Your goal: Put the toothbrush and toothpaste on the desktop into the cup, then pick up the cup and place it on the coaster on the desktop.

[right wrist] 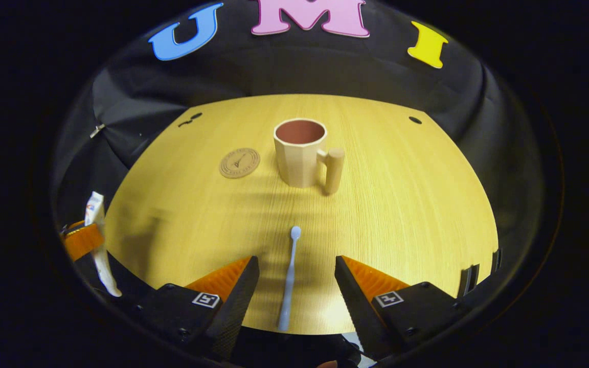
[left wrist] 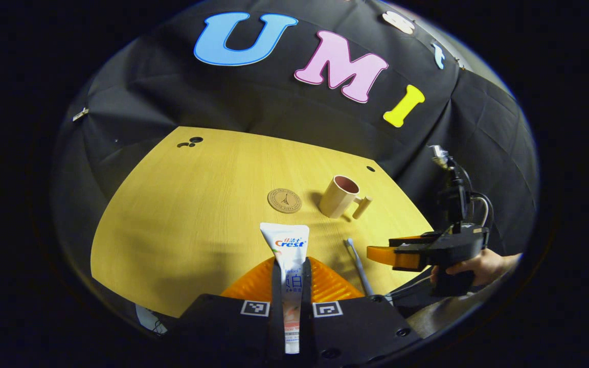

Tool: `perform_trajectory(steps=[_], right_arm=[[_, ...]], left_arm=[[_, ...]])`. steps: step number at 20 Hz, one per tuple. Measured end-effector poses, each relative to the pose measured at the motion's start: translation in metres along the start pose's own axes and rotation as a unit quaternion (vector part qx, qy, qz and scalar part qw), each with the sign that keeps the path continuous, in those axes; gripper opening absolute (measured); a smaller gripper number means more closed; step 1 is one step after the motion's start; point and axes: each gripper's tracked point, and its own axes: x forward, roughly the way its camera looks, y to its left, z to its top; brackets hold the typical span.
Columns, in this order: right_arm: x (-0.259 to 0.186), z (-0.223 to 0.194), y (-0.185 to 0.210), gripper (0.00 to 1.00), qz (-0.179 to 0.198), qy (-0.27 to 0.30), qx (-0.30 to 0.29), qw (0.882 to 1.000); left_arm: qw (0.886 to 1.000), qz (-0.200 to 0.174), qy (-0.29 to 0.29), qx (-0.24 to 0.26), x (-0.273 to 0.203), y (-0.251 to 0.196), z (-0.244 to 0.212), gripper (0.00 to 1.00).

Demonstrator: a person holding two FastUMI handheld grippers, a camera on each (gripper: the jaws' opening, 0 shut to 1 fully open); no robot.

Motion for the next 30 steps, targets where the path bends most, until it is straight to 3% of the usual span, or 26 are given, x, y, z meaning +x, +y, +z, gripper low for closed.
perform_trajectory(steps=[9,16,19,20,22,26,30], right_arm=[[0.039,-0.023,0.009,0.78,-0.018,0.062,-0.026,0.998],[0.049,-0.029,0.008,0.45,-0.029,0.090,-0.023,0.995],[0.048,-0.031,0.012,0.35,-0.013,0.101,-0.006,0.995],[0.049,-0.030,0.011,0.23,-0.013,0.102,-0.004,0.995],[0.048,-0.030,0.011,0.13,-0.008,0.110,-0.003,0.994],[0.045,-0.033,0.013,0.10,0.026,0.103,-0.024,0.994],[0.031,-0.016,0.017,0.07,0.075,0.053,0.007,0.996]], left_arm=[[1.000,0.022,-0.001,-0.019,-0.016,0.017,-0.012,0.16],[0.999,0.034,-0.002,-0.028,-0.020,0.020,-0.016,0.16],[0.999,0.039,-0.003,-0.032,-0.022,0.020,-0.017,0.16],[0.999,0.040,-0.003,-0.034,-0.022,0.019,-0.018,0.17],[0.998,0.043,-0.004,-0.037,-0.023,0.018,-0.019,0.17],[0.998,0.046,-0.007,-0.037,-0.026,0.012,-0.018,0.16],[0.998,0.049,-0.017,-0.036,-0.028,0.003,-0.013,0.16]])
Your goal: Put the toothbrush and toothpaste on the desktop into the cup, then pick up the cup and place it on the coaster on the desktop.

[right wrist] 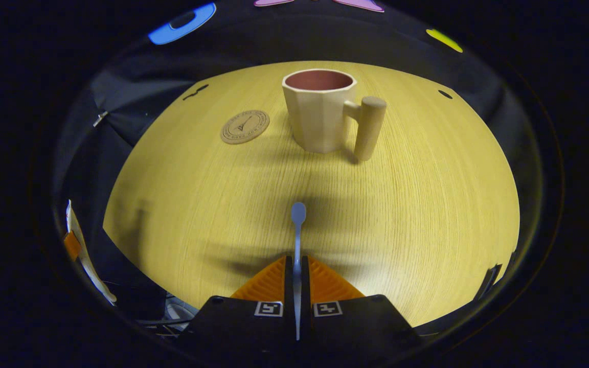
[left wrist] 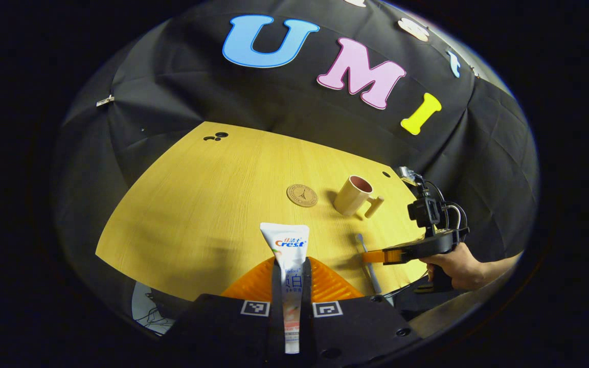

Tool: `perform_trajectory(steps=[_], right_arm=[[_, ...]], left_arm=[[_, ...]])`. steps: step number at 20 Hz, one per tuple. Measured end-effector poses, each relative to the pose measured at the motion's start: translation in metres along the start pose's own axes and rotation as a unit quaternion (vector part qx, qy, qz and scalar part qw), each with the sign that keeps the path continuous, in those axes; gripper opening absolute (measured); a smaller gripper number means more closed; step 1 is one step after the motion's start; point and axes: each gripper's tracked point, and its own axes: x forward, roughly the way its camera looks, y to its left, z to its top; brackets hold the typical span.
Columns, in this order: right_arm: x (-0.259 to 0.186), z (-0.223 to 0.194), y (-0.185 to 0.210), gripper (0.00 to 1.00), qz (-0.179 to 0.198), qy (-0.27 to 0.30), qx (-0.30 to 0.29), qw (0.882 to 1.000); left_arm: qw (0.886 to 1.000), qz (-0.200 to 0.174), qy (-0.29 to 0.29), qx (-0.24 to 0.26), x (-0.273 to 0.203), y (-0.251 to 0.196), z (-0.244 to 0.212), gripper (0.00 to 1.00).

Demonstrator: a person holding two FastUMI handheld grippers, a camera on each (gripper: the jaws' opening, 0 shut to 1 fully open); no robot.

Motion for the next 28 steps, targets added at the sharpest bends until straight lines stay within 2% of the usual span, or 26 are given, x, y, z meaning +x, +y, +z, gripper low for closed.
perform_trajectory(steps=[3,6,8,14,20,24,28], right_arm=[[-0.026,0.028,0.014,0.07,0.068,-0.070,0.026,0.995],[-0.056,0.055,0.016,0.07,0.114,-0.135,0.022,0.984],[-0.074,0.067,0.013,0.07,0.134,-0.161,0.015,0.978],[-0.128,0.108,0.003,0.07,0.188,-0.222,0.052,0.955],[-0.159,0.135,-0.020,0.07,0.212,-0.260,0.070,0.940],[-0.164,0.138,-0.042,0.07,0.214,-0.270,0.069,0.936],[-0.163,0.139,-0.060,0.07,0.212,-0.271,0.073,0.936]], left_arm=[[1.000,-0.004,-0.017,-0.001,-0.001,-0.013,0.014,0.16],[0.999,-0.016,-0.044,0.009,0.004,-0.035,0.044,0.16],[0.997,-0.032,-0.067,0.011,0.010,-0.057,0.071,0.16],[0.984,-0.099,-0.146,0.020,0.040,-0.127,0.158,0.16],[0.969,-0.145,-0.197,0.023,0.077,-0.184,0.209,0.16],[0.958,-0.171,-0.230,0.017,0.102,-0.212,0.229,0.16],[0.949,-0.181,-0.256,0.005,0.133,-0.224,0.237,0.16]])
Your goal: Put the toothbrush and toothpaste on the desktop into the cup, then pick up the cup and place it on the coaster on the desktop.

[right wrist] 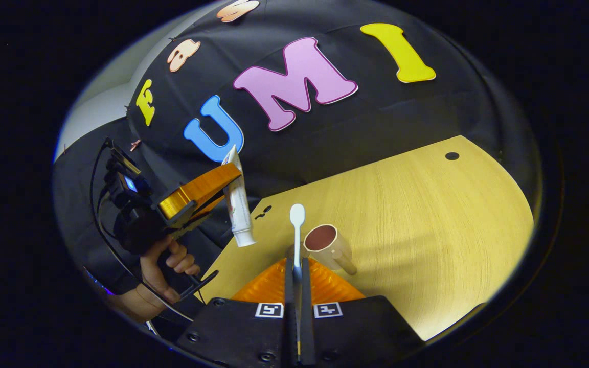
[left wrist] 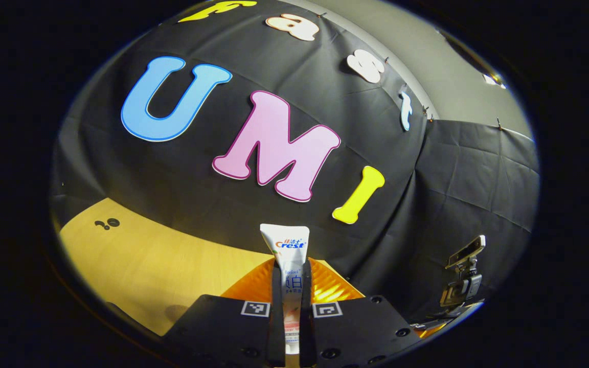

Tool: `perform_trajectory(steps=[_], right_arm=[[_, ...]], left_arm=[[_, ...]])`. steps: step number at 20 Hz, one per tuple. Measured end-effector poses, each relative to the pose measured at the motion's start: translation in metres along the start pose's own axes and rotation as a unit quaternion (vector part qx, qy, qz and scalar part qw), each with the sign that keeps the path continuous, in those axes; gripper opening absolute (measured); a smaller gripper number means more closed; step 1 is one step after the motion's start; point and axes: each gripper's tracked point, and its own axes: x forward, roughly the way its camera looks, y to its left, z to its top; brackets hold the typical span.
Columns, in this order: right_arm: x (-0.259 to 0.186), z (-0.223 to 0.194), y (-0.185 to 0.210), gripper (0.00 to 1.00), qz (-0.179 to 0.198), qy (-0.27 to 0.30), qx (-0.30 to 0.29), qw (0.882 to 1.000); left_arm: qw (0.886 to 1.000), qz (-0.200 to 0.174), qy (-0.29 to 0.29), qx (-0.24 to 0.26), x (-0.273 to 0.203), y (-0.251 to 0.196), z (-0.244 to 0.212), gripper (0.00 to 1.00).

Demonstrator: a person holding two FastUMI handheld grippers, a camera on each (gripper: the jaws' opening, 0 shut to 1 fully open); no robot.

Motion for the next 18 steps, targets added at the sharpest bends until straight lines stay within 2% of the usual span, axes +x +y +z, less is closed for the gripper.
perform_trajectory(steps=[9,16,18], right_arm=[[-0.004,0.001,-0.026,0.07,0.013,0.017,0.004,1.000],[-0.005,-0.001,-0.047,0.07,0.016,0.031,0.005,0.999],[-0.005,0.001,-0.049,0.06,0.017,0.030,0.009,0.999]], left_arm=[[0.998,0.054,-0.004,0.009,0.069,0.033,-0.047,0.16],[0.995,0.095,0.030,0.022,0.087,0.059,-0.109,0.16],[0.994,0.106,0.029,0.028,0.088,0.066,-0.113,0.16]])
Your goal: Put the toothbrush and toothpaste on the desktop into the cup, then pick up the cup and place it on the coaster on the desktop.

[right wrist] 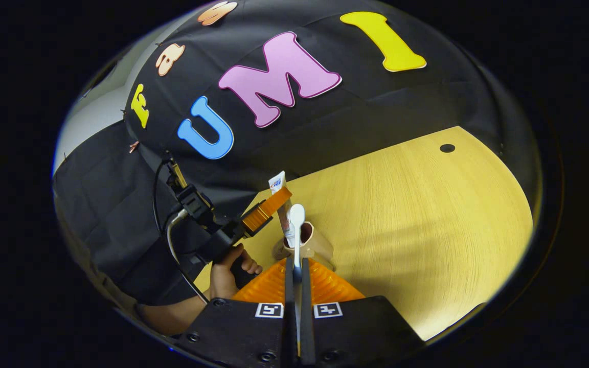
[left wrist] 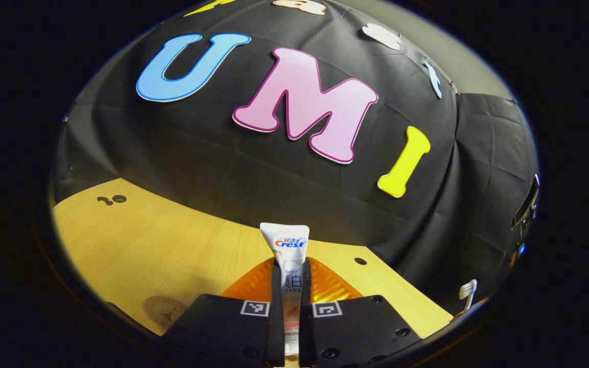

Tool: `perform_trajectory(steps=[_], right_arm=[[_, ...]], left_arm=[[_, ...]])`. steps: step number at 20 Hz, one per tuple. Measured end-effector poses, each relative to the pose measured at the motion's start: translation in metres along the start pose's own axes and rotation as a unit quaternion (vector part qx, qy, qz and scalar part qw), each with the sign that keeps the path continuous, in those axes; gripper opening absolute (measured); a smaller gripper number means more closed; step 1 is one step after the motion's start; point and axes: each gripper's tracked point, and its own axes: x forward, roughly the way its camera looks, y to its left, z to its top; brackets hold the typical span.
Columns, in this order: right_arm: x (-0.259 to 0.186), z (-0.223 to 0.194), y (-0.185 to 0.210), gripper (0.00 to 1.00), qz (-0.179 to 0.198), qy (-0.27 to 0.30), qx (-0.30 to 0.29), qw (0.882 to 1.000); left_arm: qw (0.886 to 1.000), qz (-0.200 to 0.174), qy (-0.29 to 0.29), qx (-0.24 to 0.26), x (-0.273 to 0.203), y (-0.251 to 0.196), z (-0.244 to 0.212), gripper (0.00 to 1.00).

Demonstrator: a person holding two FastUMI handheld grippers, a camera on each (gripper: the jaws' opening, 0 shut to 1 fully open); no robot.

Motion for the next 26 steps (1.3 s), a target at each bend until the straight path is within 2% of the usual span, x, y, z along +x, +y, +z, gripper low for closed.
perform_trajectory(steps=[9,13,15,20,21,22,24,26], right_arm=[[0.003,0.000,-0.005,0.07,0.005,0.008,-0.001,1.000],[0.004,0.001,-0.004,0.07,0.011,0.009,0.003,1.000],[0.005,0.002,-0.004,0.07,0.016,0.007,0.008,1.000],[0.005,0.006,-0.001,0.06,0.024,-0.003,0.020,1.000],[0.005,0.006,-0.001,0.07,0.026,-0.007,0.023,0.999],[0.006,0.006,0.000,0.07,0.027,-0.010,0.026,0.999],[0.007,0.007,0.001,0.07,0.030,-0.019,0.034,0.999],[0.008,0.012,0.002,0.07,0.034,-0.032,0.044,0.998]], left_arm=[[1.000,0.006,0.007,0.013,0.004,0.010,-0.020,0.16],[1.000,0.010,0.023,0.003,-0.002,0.010,-0.032,0.23],[0.999,0.010,0.031,0.005,-0.006,0.010,-0.036,0.23],[0.997,0.000,0.072,0.006,-0.023,0.008,-0.059,0.30],[0.998,-0.004,0.069,0.007,-0.023,0.005,-0.056,0.41],[0.997,-0.010,0.071,0.008,-0.027,0.003,-0.055,0.33],[0.997,-0.014,0.075,0.009,-0.032,0.000,-0.054,0.35],[0.997,-0.016,0.077,0.017,-0.037,-0.002,-0.050,0.44]])
